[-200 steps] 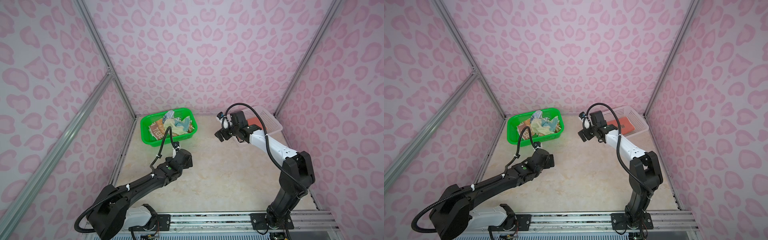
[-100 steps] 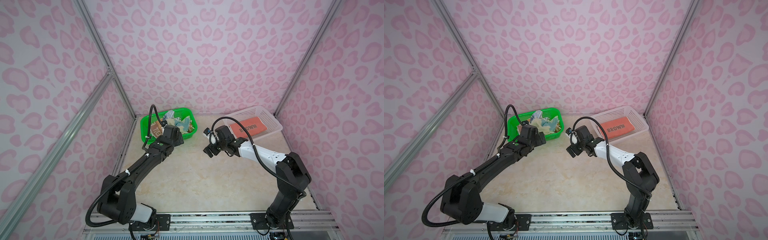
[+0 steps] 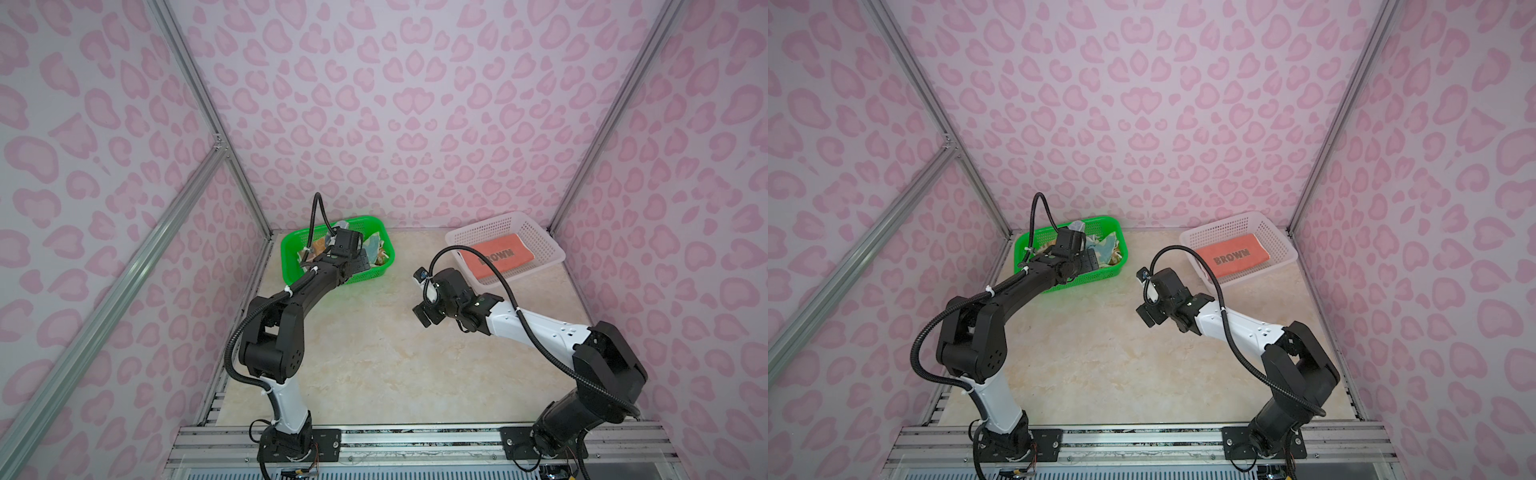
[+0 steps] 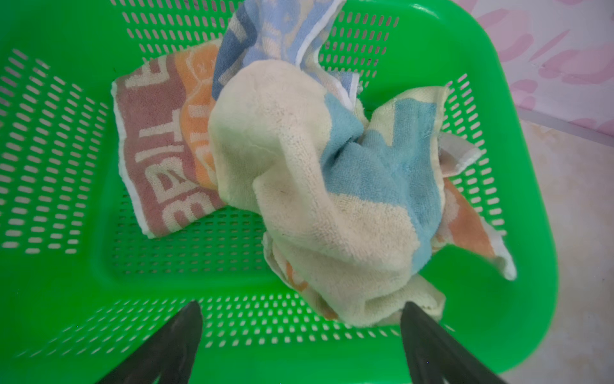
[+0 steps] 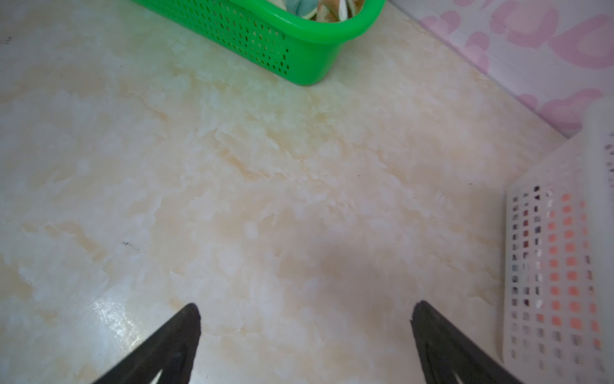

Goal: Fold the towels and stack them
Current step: 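Reach the left gripper into the green basket while the right withdraws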

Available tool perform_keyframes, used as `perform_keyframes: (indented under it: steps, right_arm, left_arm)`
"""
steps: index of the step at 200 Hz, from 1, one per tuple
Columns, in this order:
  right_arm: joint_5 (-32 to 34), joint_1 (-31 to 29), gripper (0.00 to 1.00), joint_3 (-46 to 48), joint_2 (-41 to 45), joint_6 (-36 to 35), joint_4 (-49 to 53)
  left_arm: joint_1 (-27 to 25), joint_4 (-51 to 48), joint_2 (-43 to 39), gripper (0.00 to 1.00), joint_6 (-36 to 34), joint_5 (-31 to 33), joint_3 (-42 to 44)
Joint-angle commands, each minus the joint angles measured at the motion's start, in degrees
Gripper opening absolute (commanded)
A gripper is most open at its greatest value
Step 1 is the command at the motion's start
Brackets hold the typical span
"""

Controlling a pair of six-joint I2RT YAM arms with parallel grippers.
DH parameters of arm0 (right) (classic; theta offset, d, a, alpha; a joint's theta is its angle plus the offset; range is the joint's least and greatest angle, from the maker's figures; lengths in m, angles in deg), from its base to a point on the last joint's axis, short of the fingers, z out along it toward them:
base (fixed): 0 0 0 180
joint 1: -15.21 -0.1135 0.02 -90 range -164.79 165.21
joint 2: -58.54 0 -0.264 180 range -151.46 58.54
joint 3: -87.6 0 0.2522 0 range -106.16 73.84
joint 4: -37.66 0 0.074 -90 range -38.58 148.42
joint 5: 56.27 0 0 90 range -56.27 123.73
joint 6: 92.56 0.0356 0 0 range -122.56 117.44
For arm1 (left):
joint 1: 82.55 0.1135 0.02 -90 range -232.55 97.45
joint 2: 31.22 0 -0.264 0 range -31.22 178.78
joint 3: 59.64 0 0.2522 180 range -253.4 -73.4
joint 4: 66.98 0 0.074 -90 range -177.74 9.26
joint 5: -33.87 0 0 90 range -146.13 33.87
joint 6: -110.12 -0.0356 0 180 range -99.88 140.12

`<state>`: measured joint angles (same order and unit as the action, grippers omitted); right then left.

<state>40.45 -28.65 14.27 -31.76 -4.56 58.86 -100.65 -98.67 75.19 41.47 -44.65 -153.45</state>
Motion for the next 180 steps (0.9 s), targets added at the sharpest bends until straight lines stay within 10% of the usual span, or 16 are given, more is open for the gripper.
perform_keyframes:
  steps: [1, 53, 98, 153, 180]
  right_arm:
    - [6.27, 0.00, 0.99, 3.23, 2.99, 2.96, -4.66]
    - [18.83, 0.37, 0.99, 11.49, 10.26, 12.80, -10.28]
    - [15.14, 1.00, 0.99, 15.05, 15.23, 9.99, -9.74]
    - [14.16, 0.94, 0.99, 16.94, 17.58, 8.88, -7.91]
    - [13.16, 0.91, 0.99, 16.96, 17.28, 8.89, -7.53]
  left_arm:
    - [0.18, 4.86, 2.54, 0.93, -0.87, -0.73, -1.15]
    - [0.39, 6.61, 7.05, 0.76, -1.74, -0.33, -6.01]
    - [0.87, 7.08, 9.93, 0.66, -1.95, -0.35, -8.19]
    - [1.07, 5.69, 12.01, 0.04, -2.16, -1.10, -10.63]
    - [1.05, 5.58, 10.92, 0.03, -2.66, -1.07, -10.66]
